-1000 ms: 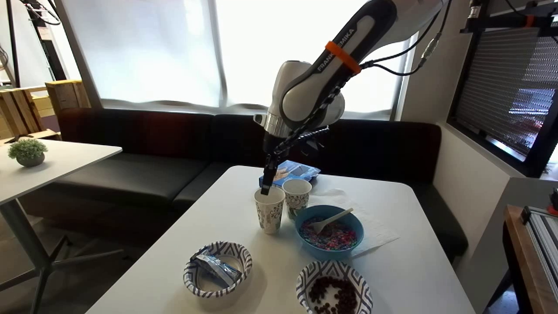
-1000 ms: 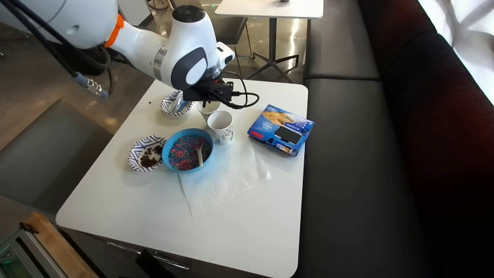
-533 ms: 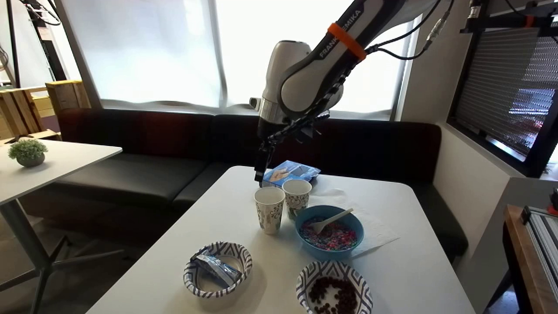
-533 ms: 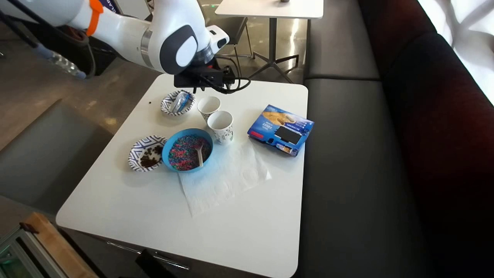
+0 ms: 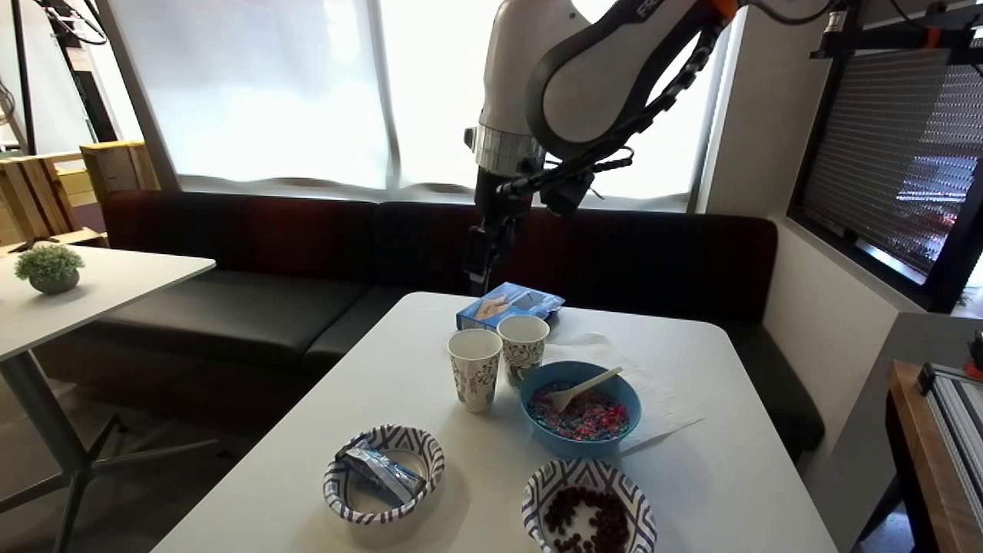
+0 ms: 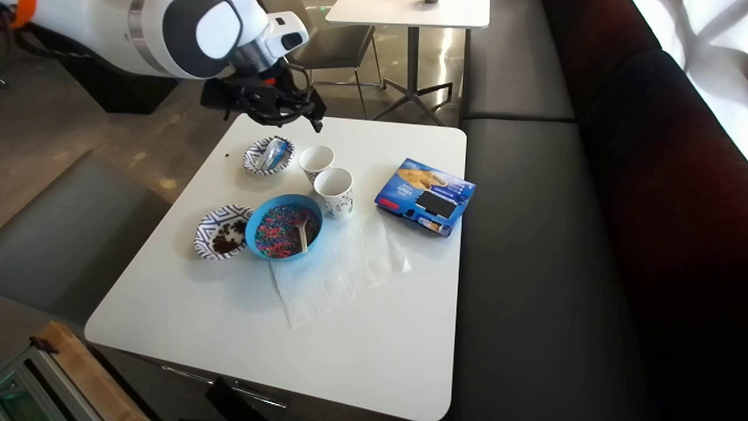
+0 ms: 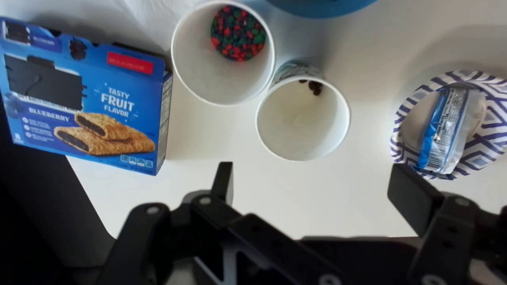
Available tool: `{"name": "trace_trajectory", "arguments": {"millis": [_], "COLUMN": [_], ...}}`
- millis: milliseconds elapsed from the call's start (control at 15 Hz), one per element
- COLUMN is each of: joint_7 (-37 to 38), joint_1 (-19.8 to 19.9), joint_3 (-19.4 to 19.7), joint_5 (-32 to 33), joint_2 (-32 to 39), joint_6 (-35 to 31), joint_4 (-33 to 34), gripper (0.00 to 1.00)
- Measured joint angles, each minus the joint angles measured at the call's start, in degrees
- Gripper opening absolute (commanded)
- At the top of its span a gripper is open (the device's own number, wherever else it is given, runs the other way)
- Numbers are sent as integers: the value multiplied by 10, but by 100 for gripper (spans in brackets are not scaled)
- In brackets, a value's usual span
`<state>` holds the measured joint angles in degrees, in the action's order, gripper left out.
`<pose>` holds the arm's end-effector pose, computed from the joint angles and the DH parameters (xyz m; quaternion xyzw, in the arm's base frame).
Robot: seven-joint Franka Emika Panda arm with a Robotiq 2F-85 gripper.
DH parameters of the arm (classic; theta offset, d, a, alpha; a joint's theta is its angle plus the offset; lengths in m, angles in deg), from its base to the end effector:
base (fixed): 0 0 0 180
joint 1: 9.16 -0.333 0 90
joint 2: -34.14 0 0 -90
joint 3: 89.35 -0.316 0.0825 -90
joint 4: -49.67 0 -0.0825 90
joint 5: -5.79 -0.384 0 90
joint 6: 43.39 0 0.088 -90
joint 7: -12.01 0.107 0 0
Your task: Move the blue bowl and the paper cups to the front
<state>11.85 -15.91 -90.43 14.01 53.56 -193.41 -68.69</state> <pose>0.6044 0.0860 0.2886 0.9855 0.1260 0.1089 0.0320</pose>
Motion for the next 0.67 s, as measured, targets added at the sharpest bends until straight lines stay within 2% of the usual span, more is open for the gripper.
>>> {"name": "trace_trajectory", "arguments": {"millis": [267, 400, 533, 667], "joint_7": [21, -14, -96, -105], "joint_1": [2, 10, 22, 26], "joint_3": [-8, -9, -9, -9], "joint_5": [-22, -39, -61, -64], "joint_2": [-88, -133, -175, -189], "joint_6": [72, 116, 162, 168], "joint_4": [-66, -93, -114, -117], "gripper": [100, 100, 100, 100]}}
